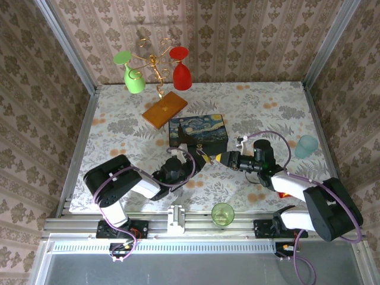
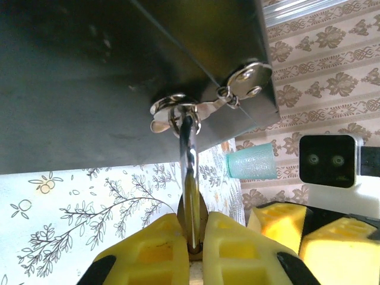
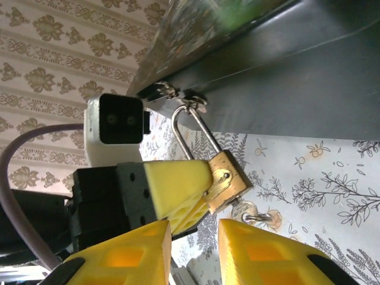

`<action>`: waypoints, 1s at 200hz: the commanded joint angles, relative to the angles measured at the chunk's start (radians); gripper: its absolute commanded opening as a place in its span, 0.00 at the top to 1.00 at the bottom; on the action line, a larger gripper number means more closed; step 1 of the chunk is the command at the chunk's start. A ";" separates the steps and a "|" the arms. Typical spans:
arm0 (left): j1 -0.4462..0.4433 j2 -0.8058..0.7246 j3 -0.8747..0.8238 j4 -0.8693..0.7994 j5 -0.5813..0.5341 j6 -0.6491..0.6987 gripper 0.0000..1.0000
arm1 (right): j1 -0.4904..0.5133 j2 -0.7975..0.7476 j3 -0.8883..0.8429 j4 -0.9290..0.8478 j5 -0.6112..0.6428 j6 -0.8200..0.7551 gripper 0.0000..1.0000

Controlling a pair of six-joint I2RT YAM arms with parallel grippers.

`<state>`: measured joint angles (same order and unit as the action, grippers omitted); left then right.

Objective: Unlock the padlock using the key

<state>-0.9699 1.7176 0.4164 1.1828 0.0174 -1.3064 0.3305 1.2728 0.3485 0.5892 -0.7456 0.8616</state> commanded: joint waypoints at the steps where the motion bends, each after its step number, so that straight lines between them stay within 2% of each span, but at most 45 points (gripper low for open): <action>1: -0.002 0.007 0.030 0.101 0.023 0.003 1.00 | -0.006 -0.029 -0.025 -0.083 -0.014 -0.055 0.72; 20: 0.000 0.005 0.027 0.105 0.027 0.001 1.00 | 0.001 -0.101 -0.005 -0.258 0.076 -0.182 0.71; 35: 0.002 0.002 0.022 0.110 0.043 0.003 1.00 | 0.039 -0.189 0.005 -0.408 0.230 -0.326 0.71; 42: 0.001 0.000 0.020 0.114 0.052 0.009 1.00 | 0.044 -0.220 -0.002 -0.430 0.271 -0.350 0.67; 67: 0.003 -0.026 0.012 0.116 0.088 0.039 1.00 | 0.023 -0.194 -0.010 -0.314 0.114 -0.304 0.57; 76: 0.008 -0.033 0.014 0.115 0.118 0.047 1.00 | 0.036 -0.170 0.004 -0.310 0.114 -0.307 0.57; 86: 0.018 -0.037 0.018 0.116 0.150 0.048 1.00 | 0.077 -0.178 0.020 -0.366 0.206 -0.360 0.62; 97: 0.021 -0.044 0.014 0.113 0.169 0.055 1.00 | 0.153 -0.218 0.033 -0.448 0.400 -0.439 0.69; 112: 0.033 -0.042 0.006 0.115 0.204 0.065 1.00 | 0.216 -0.263 0.002 -0.428 0.541 -0.514 0.75; 131: 0.042 -0.044 0.001 0.114 0.256 0.091 1.00 | 0.214 -0.261 -0.030 -0.367 0.533 -0.520 0.75; 145: 0.046 -0.048 0.002 0.115 0.281 0.108 1.00 | 0.218 -0.221 -0.036 -0.336 0.497 -0.507 0.76; 174: 0.055 -0.053 0.002 0.115 0.316 0.125 1.00 | 0.247 -0.130 -0.057 -0.267 0.506 -0.490 0.80; 200: 0.055 -0.049 0.013 0.115 0.343 0.133 1.00 | 0.270 -0.075 -0.095 -0.118 0.456 -0.443 0.83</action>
<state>-0.9207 1.7058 0.4160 1.2121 0.2890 -1.2224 0.5781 1.1625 0.2863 0.3183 -0.2764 0.3958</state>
